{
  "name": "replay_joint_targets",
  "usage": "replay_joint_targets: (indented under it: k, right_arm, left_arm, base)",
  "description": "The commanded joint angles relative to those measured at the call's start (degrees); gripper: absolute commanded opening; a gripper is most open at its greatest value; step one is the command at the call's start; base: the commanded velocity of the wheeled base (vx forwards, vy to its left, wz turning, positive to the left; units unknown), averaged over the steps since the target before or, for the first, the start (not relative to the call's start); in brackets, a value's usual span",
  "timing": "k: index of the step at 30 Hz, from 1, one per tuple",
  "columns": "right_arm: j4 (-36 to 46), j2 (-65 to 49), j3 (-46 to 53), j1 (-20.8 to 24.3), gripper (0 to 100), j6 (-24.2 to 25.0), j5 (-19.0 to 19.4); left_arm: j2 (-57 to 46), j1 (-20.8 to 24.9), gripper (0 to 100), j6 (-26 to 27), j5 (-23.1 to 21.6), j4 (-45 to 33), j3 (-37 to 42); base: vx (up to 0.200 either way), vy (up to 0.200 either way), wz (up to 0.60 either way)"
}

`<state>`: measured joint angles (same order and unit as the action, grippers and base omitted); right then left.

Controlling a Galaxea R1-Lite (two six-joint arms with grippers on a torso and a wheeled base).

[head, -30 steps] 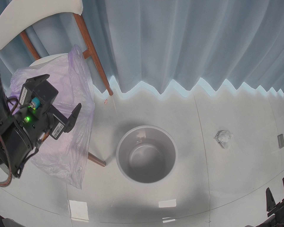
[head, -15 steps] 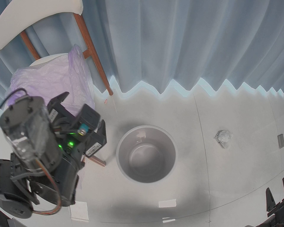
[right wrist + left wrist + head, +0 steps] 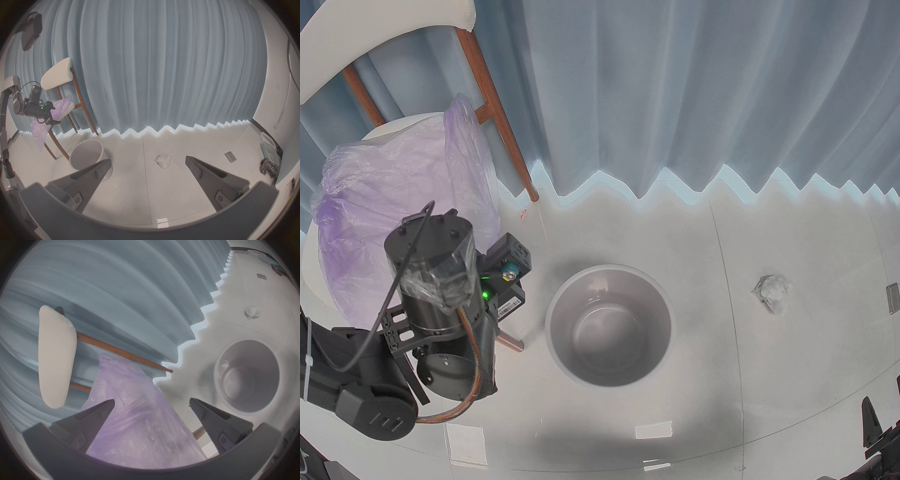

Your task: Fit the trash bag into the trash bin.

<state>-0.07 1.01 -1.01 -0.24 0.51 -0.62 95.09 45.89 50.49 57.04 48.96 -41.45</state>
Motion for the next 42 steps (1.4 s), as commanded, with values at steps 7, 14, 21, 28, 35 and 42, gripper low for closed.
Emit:
replay_joint_targets:
  k: [7, 14, 21, 28, 35, 42]
  right_arm:
    - [0.0, -1.0, 1.0, 0.0, 100, 0.0, 0.0]
    - [0.0, -1.0, 1.0, 0.0, 100, 0.0, 0.0]
    - [0.0, -1.0, 1.0, 0.0, 100, 0.0, 0.0]
    - [0.0, -1.0, 1.0, 0.0, 100, 0.0, 0.0]
    - [0.0, -1.0, 1.0, 0.0, 100, 0.0, 0.0]
    - [0.0, -1.0, 1.0, 0.0, 100, 0.0, 0.0]
  left_arm:
    - [3.8, -3.1, 100, 0.2, -0.1, 7.2, 0.1]
    - [4.5, -4.2, 100, 0.3, -0.1, 8.0, 0.7]
    - [3.8, -6.9, 0, 4.8, -0.3, 9.4, 1.5]
    - [4.1, -6.4, 0, 5.1, -0.9, 14.5, 1.3]
    - [0.4, -5.6, 0, 4.8, -3.1, 13.9, 1.6]
    - [-3.9, -2.2, 0, 1.6, -3.2, 13.7, -0.8]
  base:
    - [0.000, 0.000, 0.00]
    - [0.000, 0.000, 0.00]
    - [0.000, 0.000, 0.00]
    - [0.000, 0.000, 0.00]
    - [0.000, 0.000, 0.00]
    - [0.000, 0.000, 0.00]
